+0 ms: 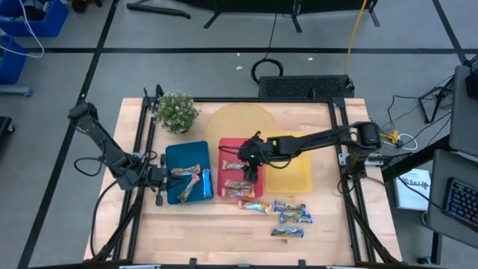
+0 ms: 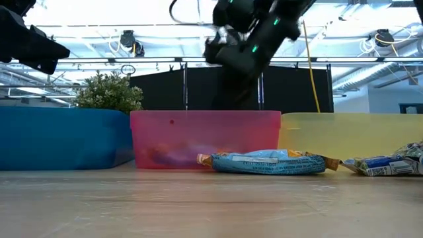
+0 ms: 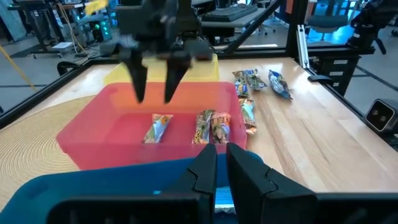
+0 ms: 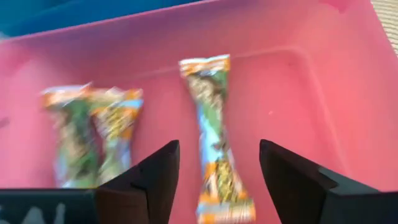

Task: Pick and place Granola Bars by type
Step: Put the yellow granola bar into the pink bin

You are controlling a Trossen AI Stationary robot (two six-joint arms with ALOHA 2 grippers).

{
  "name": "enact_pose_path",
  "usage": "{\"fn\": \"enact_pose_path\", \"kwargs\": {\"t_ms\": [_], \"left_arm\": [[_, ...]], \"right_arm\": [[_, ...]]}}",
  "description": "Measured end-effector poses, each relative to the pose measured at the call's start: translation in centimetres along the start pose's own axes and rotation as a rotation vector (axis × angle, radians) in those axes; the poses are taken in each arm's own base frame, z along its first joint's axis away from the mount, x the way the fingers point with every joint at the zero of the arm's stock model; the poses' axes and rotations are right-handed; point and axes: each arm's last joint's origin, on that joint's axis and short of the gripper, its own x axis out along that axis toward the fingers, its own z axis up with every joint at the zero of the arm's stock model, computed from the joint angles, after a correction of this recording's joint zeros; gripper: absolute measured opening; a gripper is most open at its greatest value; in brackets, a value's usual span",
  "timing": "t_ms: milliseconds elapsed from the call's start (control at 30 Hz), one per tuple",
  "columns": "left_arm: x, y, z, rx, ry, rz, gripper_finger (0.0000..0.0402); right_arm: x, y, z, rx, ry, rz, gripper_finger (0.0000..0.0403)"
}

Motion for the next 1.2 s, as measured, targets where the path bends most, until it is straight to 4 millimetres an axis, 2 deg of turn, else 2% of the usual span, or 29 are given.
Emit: {"fn": "enact_pose_path", "kwargs": {"t_ms": [167,333,467,567,667,800,933,1200], "left_arm": [[0.0,0.0,0.0,-0.014,0.0,0.0,0.0044],[0.0,0.0,0.0,-0.021,0.0,0.0,0.0044],[0.0,0.0,0.0,-0.058,0.001,0.0,0.0044],[0.0,0.0,0.0,-0.08,0.0,0.0,0.0044],[0.0,0.0,0.0,-0.081,-0.001,0.0,0.0044],[0.0,0.0,0.0,-0.086,-0.004,-0.001,0.0044],[0.0,0.0,0.0,-0.108,-0.004,-0.001,0.0044],[0.0,-0.1,0.0,-0.11,0.008,-0.046,0.0044]], "right_arm": [[-4.3,2.6,0.1,-0.057,-0.023,0.047,0.0214],[-7.2,8.0,-1.0,-0.099,-0.078,0.065,0.0207],[-7.6,12.5,-3.2,-0.186,-0.123,-0.029,0.0203],[-7.0,15.3,-4.8,-0.177,-0.154,-0.062,0.0199],[-6.0,17.3,-6.5,-0.16,-0.154,-0.087,0.0199],[-4.2,18.4,-8.4,-0.106,-0.088,-0.094,0.0199],[-3.0,18.5,-9.4,-0.115,-0.021,-0.101,0.0199],[-1.8,18.0,-9.7,-0.042,0.036,-0.098,0.0199]]}}
